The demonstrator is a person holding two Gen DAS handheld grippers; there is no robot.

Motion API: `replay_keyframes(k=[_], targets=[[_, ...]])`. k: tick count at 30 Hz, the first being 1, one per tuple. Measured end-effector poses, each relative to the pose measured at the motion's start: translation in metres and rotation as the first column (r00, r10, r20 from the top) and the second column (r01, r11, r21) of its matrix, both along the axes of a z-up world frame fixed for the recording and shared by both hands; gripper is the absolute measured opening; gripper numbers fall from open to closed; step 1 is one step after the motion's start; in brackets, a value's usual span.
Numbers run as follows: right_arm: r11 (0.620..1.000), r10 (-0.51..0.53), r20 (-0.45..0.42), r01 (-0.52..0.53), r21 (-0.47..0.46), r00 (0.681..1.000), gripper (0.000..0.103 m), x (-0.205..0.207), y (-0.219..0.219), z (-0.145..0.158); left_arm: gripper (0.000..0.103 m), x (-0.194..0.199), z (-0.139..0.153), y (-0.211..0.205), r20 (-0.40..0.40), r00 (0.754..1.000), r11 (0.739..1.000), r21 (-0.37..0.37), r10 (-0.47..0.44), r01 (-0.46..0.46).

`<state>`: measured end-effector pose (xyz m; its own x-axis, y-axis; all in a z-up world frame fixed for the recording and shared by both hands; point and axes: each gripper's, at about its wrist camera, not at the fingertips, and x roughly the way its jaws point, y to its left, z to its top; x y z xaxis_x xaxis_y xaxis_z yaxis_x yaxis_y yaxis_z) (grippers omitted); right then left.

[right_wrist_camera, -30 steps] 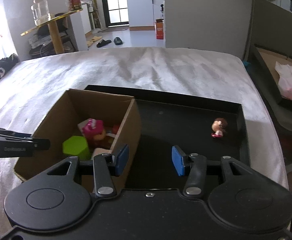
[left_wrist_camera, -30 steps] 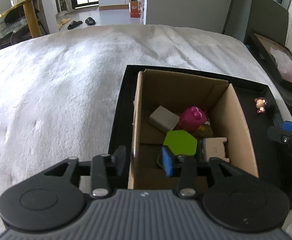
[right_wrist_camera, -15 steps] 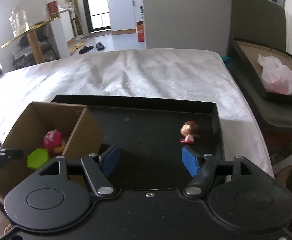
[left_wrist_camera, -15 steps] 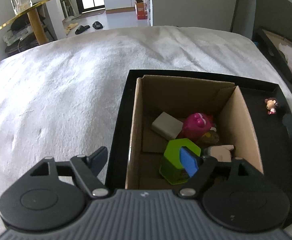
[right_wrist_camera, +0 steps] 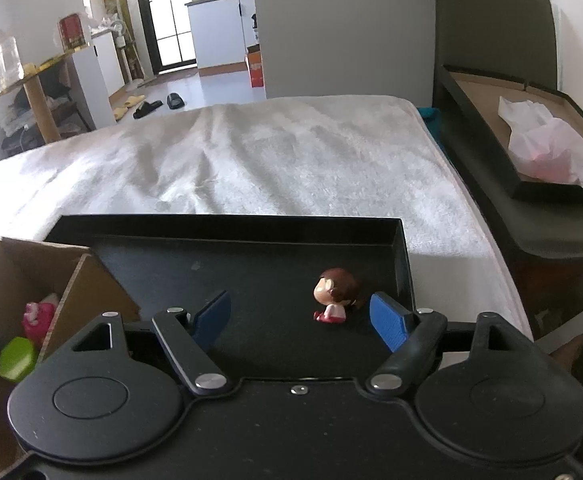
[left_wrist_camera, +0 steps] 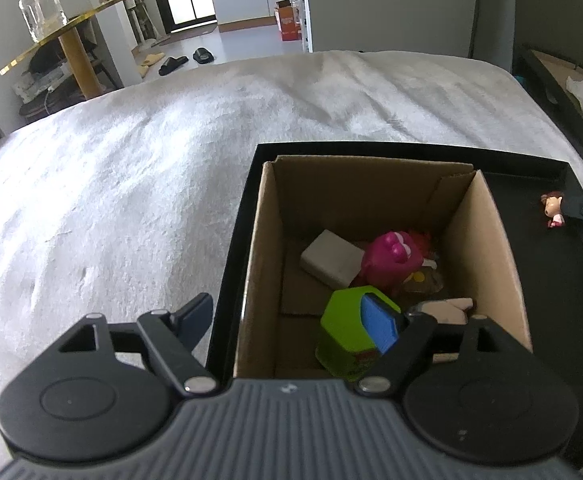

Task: Organize rigid objects
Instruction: 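Move the right gripper to the small brown-haired doll on the tray, then close the right gripper on the brown-haired doll and lift it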

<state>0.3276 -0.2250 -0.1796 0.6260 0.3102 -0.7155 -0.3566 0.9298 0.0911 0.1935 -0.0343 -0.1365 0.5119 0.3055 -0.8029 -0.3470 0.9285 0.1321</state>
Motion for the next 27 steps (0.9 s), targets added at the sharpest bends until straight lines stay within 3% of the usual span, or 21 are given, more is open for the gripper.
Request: replay_keyframes(k=[17, 19, 21, 23, 27], targets=[[0.991, 0.016, -0.03, -0.02, -0.133, 0.999, 0.071, 0.021, 0.025, -0.046, 0.08, 0.006, -0.003, -0.001, -0.016, 0.999, 0.997, 0.075, 0.032, -0.03], [0.988, 0.018, -0.031, -0.023, -0.153, 0.999, 0.067, 0.023, 0.028, -0.049, 0.08, 0.006, -0.003, 0.0, -0.016, 0.999, 0.997, 0.074, 0.032, -0.031], [0.985, 0.029, -0.034, -0.035, -0.171, 0.999, 0.04, 0.025, 0.029, -0.053, 0.08, 0.005, -0.003, 0.0, -0.015, 0.999, 0.997, 0.073, 0.034, -0.032], [0.982, 0.057, -0.036, -0.062, -0.181, 0.998, 0.023, 0.023, 0.031, -0.051, 0.08, 0.005, -0.002, 0.001, -0.013, 0.999, 0.997, 0.069, 0.035, -0.034], [0.979, 0.072, -0.063, -0.082, -0.187, 0.995, 0.023, 0.016, 0.031, -0.048, 0.08, 0.004, -0.003, 0.003, -0.015, 0.999, 0.998, 0.055, 0.035, -0.034]])
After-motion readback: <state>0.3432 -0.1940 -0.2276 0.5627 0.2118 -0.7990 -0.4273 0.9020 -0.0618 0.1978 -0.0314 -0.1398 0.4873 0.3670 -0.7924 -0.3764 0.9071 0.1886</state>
